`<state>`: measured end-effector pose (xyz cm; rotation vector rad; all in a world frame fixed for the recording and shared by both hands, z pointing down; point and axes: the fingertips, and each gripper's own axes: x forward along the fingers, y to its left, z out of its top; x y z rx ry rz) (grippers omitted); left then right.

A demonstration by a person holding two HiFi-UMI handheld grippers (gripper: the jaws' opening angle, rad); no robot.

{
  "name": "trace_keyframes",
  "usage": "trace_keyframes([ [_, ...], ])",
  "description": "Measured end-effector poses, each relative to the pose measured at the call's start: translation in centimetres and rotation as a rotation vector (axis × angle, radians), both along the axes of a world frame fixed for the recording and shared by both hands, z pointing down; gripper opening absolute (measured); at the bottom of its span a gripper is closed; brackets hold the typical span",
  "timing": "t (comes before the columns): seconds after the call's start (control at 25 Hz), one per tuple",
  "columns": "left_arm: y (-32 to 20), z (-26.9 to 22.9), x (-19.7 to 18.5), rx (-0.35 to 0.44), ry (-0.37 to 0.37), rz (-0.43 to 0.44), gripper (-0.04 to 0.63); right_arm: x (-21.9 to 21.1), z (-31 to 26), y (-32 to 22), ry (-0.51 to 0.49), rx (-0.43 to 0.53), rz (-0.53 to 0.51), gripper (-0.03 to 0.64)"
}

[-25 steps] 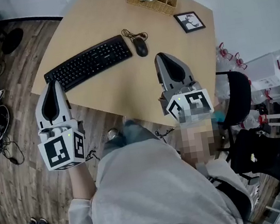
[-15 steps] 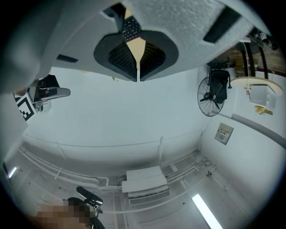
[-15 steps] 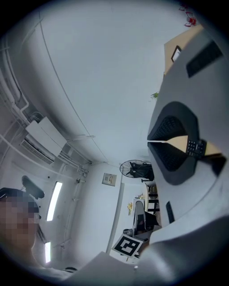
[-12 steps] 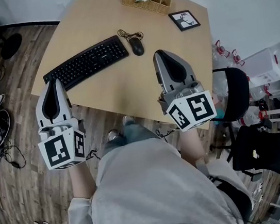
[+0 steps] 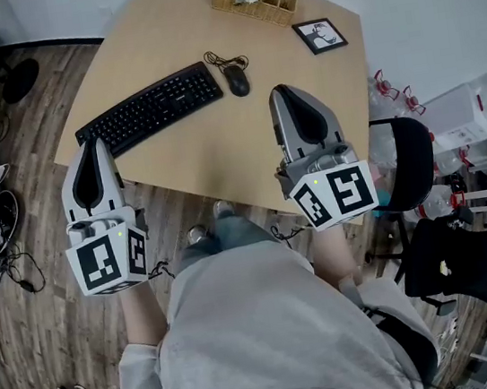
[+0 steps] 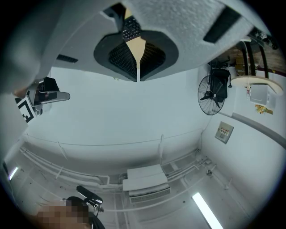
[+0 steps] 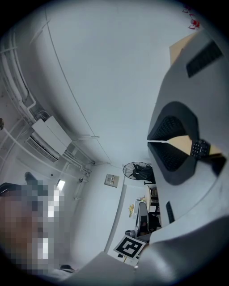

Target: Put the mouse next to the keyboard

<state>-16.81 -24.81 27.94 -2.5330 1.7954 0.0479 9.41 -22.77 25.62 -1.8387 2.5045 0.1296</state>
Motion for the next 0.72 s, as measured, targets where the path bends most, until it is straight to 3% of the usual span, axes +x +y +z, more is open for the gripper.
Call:
trace_keyframes([
  [0.72, -0.36, 0.13, 0.58, -0.008, 0.004, 0.008, 0.025, 0.41, -0.78, -0.13, -0.027, 0.004, -0.002, 0.015],
])
